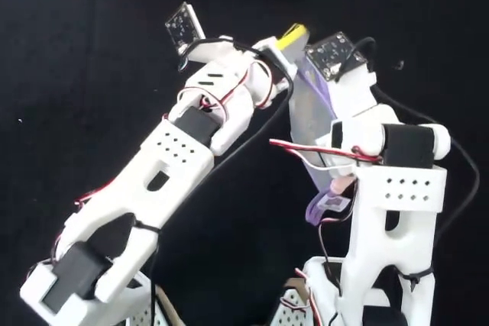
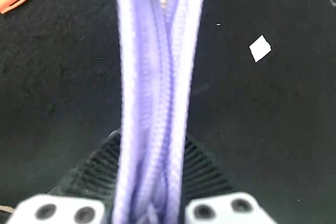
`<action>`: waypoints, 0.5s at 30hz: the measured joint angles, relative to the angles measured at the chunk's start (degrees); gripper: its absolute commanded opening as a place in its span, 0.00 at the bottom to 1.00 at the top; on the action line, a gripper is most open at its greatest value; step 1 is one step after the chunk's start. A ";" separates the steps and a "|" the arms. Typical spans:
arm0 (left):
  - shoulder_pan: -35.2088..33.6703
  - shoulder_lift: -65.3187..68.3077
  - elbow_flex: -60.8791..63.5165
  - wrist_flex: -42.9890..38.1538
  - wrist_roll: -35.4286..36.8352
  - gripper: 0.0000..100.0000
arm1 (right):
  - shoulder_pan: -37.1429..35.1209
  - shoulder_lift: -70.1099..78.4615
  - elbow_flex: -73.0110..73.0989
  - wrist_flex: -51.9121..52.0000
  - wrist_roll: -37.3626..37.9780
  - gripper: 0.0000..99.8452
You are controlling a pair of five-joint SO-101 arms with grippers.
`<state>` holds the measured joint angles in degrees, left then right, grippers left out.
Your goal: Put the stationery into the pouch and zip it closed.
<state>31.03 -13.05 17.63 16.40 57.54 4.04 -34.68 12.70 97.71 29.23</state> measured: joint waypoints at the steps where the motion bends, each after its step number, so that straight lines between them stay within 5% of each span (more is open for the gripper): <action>1: 0.00 -0.97 0.44 0.79 -0.26 0.16 | 0.00 -0.18 0.18 -0.18 0.18 0.01; 10: -0.97 -11.16 7.91 2.55 -0.70 0.16 | 7.91 -0.26 0.97 -4.31 0.70 0.01; 15: -9.41 -11.60 7.91 2.64 -0.70 0.16 | 11.25 -0.26 0.97 -4.66 0.70 0.01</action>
<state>21.63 -24.66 25.54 19.03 56.84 15.30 -34.95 13.67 93.05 29.93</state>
